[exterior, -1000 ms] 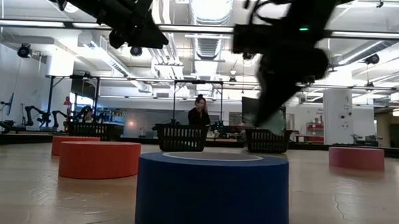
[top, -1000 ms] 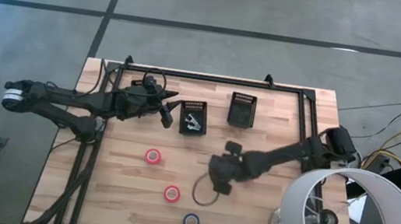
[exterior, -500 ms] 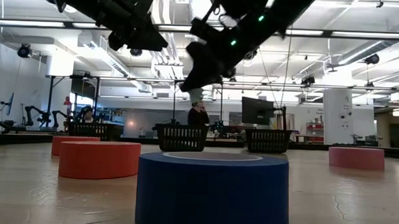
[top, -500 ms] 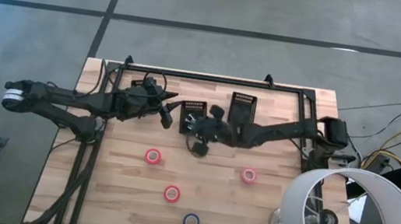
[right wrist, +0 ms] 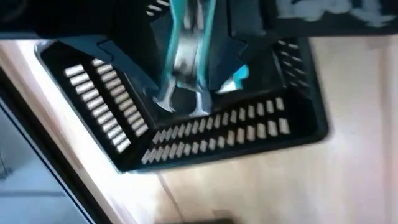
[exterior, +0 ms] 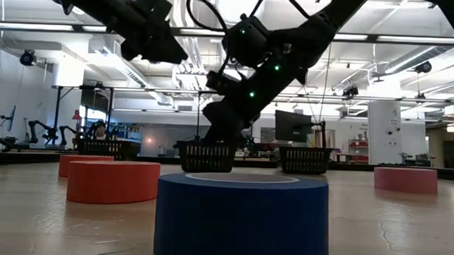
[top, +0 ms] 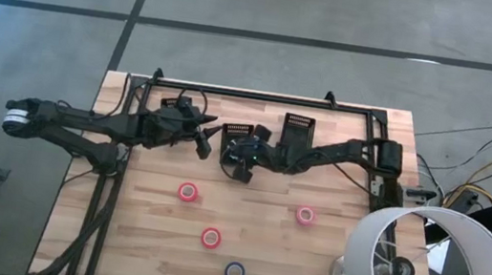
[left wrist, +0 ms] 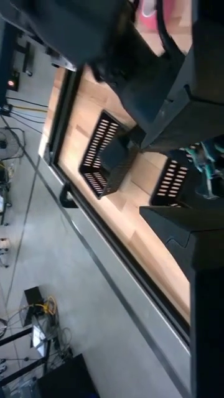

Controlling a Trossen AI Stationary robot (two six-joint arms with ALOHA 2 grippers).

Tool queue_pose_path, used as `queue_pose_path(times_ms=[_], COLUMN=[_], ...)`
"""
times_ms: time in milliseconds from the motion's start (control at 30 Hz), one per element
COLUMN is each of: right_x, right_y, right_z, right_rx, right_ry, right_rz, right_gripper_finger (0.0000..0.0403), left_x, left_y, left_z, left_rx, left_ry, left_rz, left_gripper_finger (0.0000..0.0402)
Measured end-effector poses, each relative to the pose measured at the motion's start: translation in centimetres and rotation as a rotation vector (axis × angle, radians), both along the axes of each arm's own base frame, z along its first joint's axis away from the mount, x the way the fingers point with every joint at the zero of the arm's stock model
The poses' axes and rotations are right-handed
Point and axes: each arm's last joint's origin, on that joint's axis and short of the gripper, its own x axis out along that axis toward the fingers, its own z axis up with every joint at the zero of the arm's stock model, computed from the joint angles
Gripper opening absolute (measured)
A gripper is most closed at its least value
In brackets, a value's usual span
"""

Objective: Pick and place Stapler, Stapler remover, tape
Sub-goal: Put the blue staple remover into the middle black bin, then put the pink tape into the right black bin

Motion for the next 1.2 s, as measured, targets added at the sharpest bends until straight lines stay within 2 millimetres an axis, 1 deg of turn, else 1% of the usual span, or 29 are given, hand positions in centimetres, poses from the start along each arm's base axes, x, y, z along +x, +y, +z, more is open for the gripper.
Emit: queue_pose_path(times_ms=[100,267,400,533,667,767,833,900,1000,1067,1133,1200], right_x=[0.0,-0.1,-1.1,-2.9,-5.5,-7.7,-9.3,-10.7,-12.5,-13.5,-14.6,-15.4], right_y=[0.1,-0.1,0.1,1.4,3.2,4.7,5.6,6.6,7.8,8.4,8.9,9.3], right_z=[0.5,2.3,3.5,5.6,7.2,7.9,7.7,7.2,6.7,6.1,5.5,5.0], right_rx=[-0.016,-0.020,-0.008,0.052,0.177,0.286,0.367,0.436,0.495,0.516,0.528,0.534], right_ry=[0.006,-0.019,0.053,0.157,0.328,0.414,0.489,0.549,0.587,0.599,0.617,0.627], right_rz=[0.033,0.027,0.028,0.015,-0.001,-0.020,-0.041,-0.050,-0.074,-0.111,-0.151,-0.174], right_gripper_finger=[0.0142,0.0166,0.0180,0.0185,0.0179,0.0174,0.0171,0.0171,0.0173,0.0174,0.0173,0.0171], left_x=[-0.1,-0.1,-0.1,-0.2,-0.4,-0.4,-0.4,-0.3,0.0,0.4,0.9,1.4], left_y=[0.0,0.0,0.0,0.0,0.1,0.1,0.0,-0.1,-0.6,-1.0,-1.3,-1.4], left_z=[-0.2,-0.3,-0.3,-0.8,-1.6,-1.8,-1.8,-1.8,-2.0,-2.5,-3.2,-4.1], left_rx=[-0.003,-0.003,-0.004,-0.005,-0.008,-0.009,-0.025,-0.050,-0.098,-0.130,-0.158,-0.167], left_ry=[0.025,0.030,0.033,0.050,0.071,0.071,0.056,0.047,0.060,0.084,0.111,0.147], left_rz=[0.003,0.004,0.004,0.004,0.008,0.009,0.009,-0.031,-0.230,-0.372,-0.433,-0.438], left_gripper_finger=[0.0156,0.0156,0.0156,0.0156,0.0156,0.0156,0.0156,0.0156,0.0156,0.0156,0.0156,0.0156])
